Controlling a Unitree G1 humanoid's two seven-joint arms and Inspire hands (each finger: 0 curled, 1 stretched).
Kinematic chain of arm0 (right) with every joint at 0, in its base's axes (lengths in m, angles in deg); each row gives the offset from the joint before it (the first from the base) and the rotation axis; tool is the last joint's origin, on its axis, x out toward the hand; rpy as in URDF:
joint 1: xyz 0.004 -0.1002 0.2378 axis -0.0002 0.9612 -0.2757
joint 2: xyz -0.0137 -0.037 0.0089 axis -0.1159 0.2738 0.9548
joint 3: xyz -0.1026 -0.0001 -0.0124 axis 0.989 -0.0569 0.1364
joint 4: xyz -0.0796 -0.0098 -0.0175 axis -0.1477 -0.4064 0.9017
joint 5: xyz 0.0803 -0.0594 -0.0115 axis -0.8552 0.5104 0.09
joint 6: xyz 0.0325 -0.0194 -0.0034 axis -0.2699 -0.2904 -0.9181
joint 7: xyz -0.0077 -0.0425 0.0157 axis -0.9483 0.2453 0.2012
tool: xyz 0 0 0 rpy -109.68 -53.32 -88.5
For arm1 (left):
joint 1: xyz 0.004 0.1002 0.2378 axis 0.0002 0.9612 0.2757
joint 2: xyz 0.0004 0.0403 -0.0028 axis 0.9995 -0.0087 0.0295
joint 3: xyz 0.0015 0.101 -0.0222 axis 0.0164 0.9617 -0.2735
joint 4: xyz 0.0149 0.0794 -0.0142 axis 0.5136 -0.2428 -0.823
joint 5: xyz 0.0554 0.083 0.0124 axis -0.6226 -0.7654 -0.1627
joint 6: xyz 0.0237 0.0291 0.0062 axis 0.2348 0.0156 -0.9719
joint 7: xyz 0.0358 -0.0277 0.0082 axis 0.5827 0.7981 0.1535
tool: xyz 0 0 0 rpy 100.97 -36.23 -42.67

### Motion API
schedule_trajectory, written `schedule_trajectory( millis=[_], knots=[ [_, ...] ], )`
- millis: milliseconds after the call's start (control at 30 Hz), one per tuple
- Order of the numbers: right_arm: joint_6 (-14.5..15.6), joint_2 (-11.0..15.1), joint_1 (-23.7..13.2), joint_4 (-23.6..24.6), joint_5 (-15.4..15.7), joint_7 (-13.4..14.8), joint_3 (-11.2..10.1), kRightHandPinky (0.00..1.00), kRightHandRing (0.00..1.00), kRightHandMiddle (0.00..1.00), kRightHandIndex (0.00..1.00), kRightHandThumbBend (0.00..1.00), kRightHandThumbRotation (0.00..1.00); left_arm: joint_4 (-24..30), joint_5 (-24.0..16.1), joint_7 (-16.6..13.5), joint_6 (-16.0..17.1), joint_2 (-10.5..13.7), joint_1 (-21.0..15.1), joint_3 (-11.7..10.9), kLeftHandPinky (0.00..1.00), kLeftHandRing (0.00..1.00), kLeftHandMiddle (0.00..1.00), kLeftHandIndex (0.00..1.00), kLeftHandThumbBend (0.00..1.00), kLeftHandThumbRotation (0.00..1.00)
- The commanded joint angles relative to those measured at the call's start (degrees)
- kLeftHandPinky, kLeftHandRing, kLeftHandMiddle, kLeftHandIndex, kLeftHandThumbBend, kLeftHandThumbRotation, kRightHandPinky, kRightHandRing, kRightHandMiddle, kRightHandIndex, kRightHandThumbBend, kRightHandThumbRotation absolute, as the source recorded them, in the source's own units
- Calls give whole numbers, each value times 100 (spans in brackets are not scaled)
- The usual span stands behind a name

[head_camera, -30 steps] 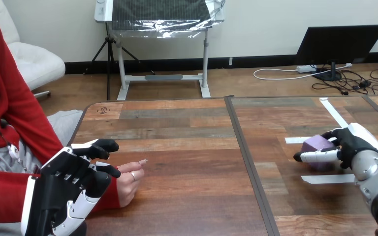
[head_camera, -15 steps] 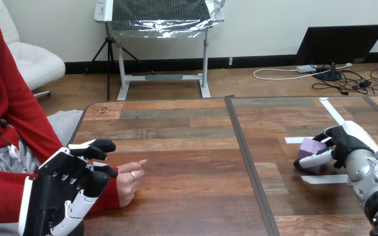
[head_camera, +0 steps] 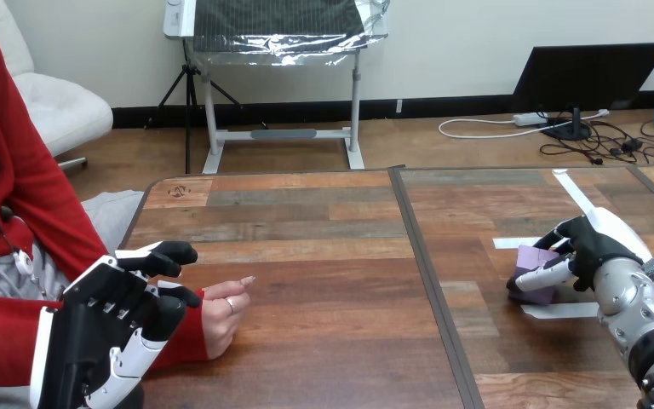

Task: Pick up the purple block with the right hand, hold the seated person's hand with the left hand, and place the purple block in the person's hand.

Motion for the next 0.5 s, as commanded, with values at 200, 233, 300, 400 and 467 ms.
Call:
schedule_trajectory(
  millis=[200, 233, 300, 400, 467],
  knots=[
    [-138, -33, -340, 117, 108, 176, 81, 49, 59, 61, 56, 74, 0, 197, 49, -8, 6, -219, 621, 127, 42, 68, 64, 47, 95, 41],
    [-148, -27, -340, 119, 110, 173, 81, 50, 59, 61, 55, 74, 0, 187, 31, -15, 25, -221, 614, 123, 42, 69, 64, 47, 95, 41],
    [-165, -22, -339, 124, 111, 170, 73, 50, 59, 61, 55, 74, 0, 172, 4, -22, 49, -219, 607, 118, 42, 69, 64, 47, 95, 41],
    [-138, -16, -345, 117, 161, 172, 104, 51, 59, 61, 54, 74, 0, 210, 28, -18, 8, -212, 623, 133, 42, 69, 64, 47, 94, 41],
    [-156, -18, -340, 120, 143, 183, 76, 51, 58, 60, 54, 74, 0, 194, 63, 15, 9, -202, 611, 136, 42, 69, 64, 47, 94, 41]
  ],
)
